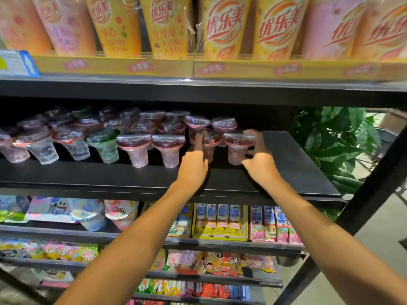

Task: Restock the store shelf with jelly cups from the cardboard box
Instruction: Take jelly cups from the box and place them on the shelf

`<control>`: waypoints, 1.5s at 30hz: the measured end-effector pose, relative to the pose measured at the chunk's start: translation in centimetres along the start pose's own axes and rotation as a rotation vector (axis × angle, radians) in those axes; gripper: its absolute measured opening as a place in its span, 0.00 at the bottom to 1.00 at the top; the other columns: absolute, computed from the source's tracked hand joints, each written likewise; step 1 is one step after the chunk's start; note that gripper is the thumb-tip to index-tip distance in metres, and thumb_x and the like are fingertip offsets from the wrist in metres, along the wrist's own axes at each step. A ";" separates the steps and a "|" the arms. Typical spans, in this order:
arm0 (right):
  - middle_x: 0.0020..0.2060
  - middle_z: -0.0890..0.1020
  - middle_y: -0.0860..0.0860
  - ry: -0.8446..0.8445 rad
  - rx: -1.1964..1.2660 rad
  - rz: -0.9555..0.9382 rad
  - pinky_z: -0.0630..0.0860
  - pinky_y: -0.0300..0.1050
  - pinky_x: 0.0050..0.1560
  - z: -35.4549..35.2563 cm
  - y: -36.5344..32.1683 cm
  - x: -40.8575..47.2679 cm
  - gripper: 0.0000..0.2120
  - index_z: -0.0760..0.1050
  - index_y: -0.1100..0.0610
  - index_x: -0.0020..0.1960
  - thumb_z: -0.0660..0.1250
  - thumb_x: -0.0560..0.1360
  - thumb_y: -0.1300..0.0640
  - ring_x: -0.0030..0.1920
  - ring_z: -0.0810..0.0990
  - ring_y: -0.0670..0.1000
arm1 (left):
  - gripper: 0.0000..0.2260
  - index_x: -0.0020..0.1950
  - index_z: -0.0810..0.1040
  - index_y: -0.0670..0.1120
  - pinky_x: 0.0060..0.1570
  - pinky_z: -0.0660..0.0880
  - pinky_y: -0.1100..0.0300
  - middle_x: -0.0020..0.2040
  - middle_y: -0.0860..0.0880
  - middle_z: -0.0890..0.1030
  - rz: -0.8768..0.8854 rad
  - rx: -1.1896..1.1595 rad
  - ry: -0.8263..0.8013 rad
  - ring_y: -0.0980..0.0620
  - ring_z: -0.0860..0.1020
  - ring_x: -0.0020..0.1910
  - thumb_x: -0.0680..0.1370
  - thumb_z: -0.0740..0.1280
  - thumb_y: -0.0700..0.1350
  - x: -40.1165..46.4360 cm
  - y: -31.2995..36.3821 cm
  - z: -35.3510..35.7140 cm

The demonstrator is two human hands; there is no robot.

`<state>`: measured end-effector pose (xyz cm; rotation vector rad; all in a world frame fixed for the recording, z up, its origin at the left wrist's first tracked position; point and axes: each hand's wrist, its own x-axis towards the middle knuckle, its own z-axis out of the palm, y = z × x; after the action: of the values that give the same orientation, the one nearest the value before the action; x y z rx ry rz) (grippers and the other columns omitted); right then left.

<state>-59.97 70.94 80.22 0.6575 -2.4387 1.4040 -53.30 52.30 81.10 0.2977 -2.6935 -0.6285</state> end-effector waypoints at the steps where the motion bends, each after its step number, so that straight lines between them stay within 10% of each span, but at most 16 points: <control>1: 0.64 0.74 0.51 -0.006 0.008 -0.004 0.79 0.57 0.60 0.1 0.1 0.2 0.35 0.60 0.39 0.72 0.74 0.74 0.59 0.60 0.80 0.52 | 0.14 0.65 0.73 0.35 0.42 0.69 0.56 0.53 0.36 0.80 -0.005 0.032 -0.010 0.38 0.80 0.51 0.83 0.62 0.42 0.1 0.1 0.1; 9: 0.66 0.75 0.52 -0.006 0.045 0.029 0.76 0.48 0.62 1.5 0.4 2.2 0.34 0.63 0.46 0.73 0.74 0.74 0.62 0.62 0.78 0.51 | 0.34 0.82 0.49 0.43 0.47 0.78 0.45 0.48 0.39 0.77 -0.021 0.014 0.033 0.40 0.77 0.45 0.80 0.63 0.36 0.9 0.3 0.6; 23: 0.66 0.77 0.54 0.037 -0.078 -0.023 0.79 0.60 0.60 2.2 0.5 3.0 0.34 0.59 0.44 0.72 0.75 0.74 0.57 0.61 0.80 0.54 | 0.35 0.82 0.45 0.51 0.55 0.76 0.45 0.60 0.36 0.76 -0.088 -0.087 0.013 0.36 0.79 0.55 0.81 0.63 0.39 2.0 -0.3 0.2; 34: 0.65 0.77 0.55 0.053 -0.097 0.005 0.78 0.59 0.61 2.2 -0.1 2.4 0.34 0.60 0.45 0.74 0.74 0.74 0.56 0.62 0.79 0.56 | 0.34 0.82 0.50 0.44 0.48 0.78 0.43 0.55 0.33 0.78 0.009 0.084 0.032 0.34 0.79 0.49 0.79 0.63 0.35 1.2 -0.8 0.3; 37: 0.66 0.77 0.55 0.044 -0.089 0.013 0.77 0.55 0.63 2.2 0.0 2.3 0.34 0.61 0.49 0.75 0.74 0.75 0.57 0.62 0.79 0.56 | 0.18 0.70 0.71 0.32 0.47 0.76 0.48 0.52 0.33 0.80 -0.050 0.115 -0.051 0.35 0.79 0.50 0.82 0.60 0.39 0.8 -0.4 -0.1; 43: 0.69 0.76 0.54 -0.047 -0.060 0.061 0.77 0.57 0.65 1.5 -0.9 1.5 0.43 0.53 0.41 0.78 0.76 0.74 0.55 0.64 0.79 0.55 | 0.15 0.49 0.74 0.35 0.36 0.68 0.54 0.42 0.39 0.80 -0.054 -0.009 -0.080 0.44 0.73 0.36 0.83 0.62 0.48 -0.1 -0.2 -0.5; 45: 0.71 0.74 0.53 -0.078 -0.069 0.012 0.76 0.51 0.65 0.8 -1.2 0.2 0.46 0.48 0.41 0.80 0.76 0.75 0.54 0.65 0.77 0.51 | 0.17 0.60 0.72 0.37 0.32 0.68 0.55 0.40 0.41 0.79 -0.022 -0.048 -0.085 0.45 0.74 0.34 0.83 0.64 0.50 -0.8 -0.2 -0.7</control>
<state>-59.60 69.67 80.78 0.6950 -2.5429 1.3152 -52.31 52.13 81.35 0.2949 -2.7547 -0.7263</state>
